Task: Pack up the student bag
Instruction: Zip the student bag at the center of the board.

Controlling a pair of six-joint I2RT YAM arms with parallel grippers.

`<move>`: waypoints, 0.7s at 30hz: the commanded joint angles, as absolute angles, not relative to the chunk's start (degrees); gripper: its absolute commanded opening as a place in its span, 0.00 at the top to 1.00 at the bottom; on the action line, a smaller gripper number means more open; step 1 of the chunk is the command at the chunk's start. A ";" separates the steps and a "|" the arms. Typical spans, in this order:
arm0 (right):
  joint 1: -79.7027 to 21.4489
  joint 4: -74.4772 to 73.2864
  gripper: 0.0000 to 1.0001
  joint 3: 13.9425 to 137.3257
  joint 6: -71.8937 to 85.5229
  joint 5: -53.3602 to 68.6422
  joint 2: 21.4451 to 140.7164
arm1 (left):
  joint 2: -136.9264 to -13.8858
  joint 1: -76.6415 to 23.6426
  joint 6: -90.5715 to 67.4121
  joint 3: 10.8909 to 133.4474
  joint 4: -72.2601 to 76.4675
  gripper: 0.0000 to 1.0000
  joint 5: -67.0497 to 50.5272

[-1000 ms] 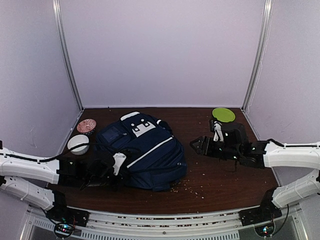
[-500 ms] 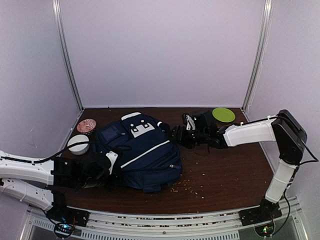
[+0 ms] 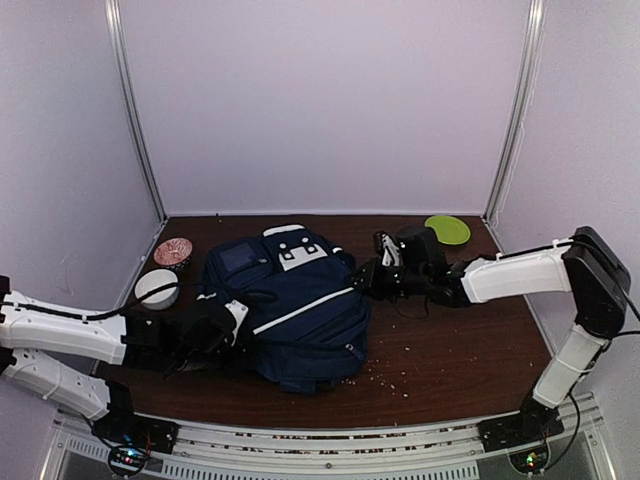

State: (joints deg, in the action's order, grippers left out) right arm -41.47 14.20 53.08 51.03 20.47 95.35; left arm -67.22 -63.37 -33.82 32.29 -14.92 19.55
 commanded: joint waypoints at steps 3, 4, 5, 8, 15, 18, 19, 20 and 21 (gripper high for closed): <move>-41.31 7.02 1.00 40.48 48.74 4.66 76.78 | -82.25 -53.31 -21.67 44.50 -2.74 1.00 17.30; -41.69 6.34 1.00 38.63 49.35 2.76 74.69 | -84.75 -52.27 -20.20 47.18 -1.36 1.00 16.20; -42.00 6.02 1.00 36.58 50.09 0.95 72.62 | -87.46 -51.15 -18.87 50.59 0.04 1.00 14.62; -43.34 6.27 1.00 31.79 52.74 -2.92 68.62 | -93.90 -48.88 -15.95 58.35 2.05 1.00 11.17; -46.23 7.44 0.97 31.64 51.90 -1.16 72.42 | -97.88 -45.74 -11.50 63.03 2.84 1.00 9.52; -46.30 3.52 0.62 33.36 47.70 -3.02 69.00 | -94.22 -45.70 -11.14 59.17 1.00 0.90 9.09; -46.24 2.39 0.54 33.60 46.11 -3.49 67.35 | -92.48 -45.75 -11.30 57.39 0.55 0.75 8.30; -46.23 0.61 0.48 33.95 45.01 -3.51 65.98 | -90.66 -45.79 -11.63 55.66 0.06 0.60 7.40; -46.25 -0.99 0.44 34.37 44.09 -3.28 64.66 | -88.69 -45.79 -12.24 53.97 -0.68 0.50 6.66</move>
